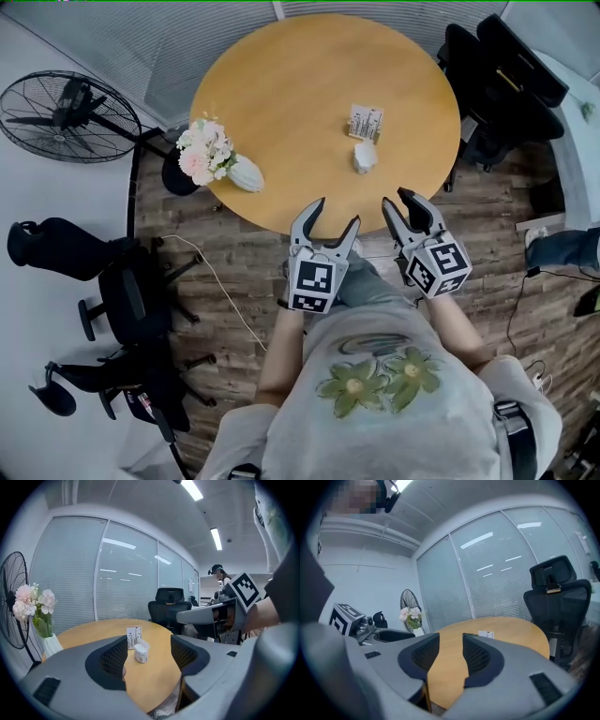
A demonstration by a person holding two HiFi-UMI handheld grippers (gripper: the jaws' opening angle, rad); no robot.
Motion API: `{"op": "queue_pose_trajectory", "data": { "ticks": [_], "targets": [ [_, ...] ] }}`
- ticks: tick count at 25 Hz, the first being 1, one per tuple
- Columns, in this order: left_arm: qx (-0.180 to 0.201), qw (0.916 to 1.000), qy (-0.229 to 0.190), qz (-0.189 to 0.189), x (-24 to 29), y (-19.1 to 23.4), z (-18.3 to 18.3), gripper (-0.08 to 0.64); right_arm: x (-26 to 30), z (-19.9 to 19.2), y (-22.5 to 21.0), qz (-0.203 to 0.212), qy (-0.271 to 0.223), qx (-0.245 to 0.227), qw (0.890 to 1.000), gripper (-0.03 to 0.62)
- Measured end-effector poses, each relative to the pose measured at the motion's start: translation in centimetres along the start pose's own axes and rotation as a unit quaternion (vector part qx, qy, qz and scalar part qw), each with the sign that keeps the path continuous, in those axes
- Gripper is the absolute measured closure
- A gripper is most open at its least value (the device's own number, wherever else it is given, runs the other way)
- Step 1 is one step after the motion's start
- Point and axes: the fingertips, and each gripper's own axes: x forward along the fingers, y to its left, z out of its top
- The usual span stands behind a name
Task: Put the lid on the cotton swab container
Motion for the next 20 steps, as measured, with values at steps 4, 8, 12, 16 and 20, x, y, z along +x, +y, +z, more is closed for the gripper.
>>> {"op": "queue_pose_trajectory", "data": {
  "ticks": [4,8,12,16,20],
  "targets": [
    [0.009,0.9999,0.005,-0.002,1.2,1.3,0.0,0.255,1.9,0.0,-0.7,-0.001,0.006,0.008,1.000,0.434],
    [0.015,0.9997,0.014,-0.010,3.0,2.2,-0.3,0.244,3.6,0.1,-1.5,-0.003,0.009,0.012,1.000,0.434],
    [0.024,0.9991,0.024,-0.025,5.0,3.0,-0.8,0.236,5.0,-0.1,-2.7,-0.008,0.014,0.021,1.000,0.434],
    [0.027,0.9983,0.033,-0.040,7.1,3.6,-1.2,0.204,6.1,-0.2,-3.9,-0.013,0.022,0.027,0.999,0.435],
    [0.032,0.9964,0.052,-0.059,9.2,4.2,-2.3,0.175,7.5,-0.6,-5.0,-0.019,0.034,0.031,0.999,0.436]
  ]
}}
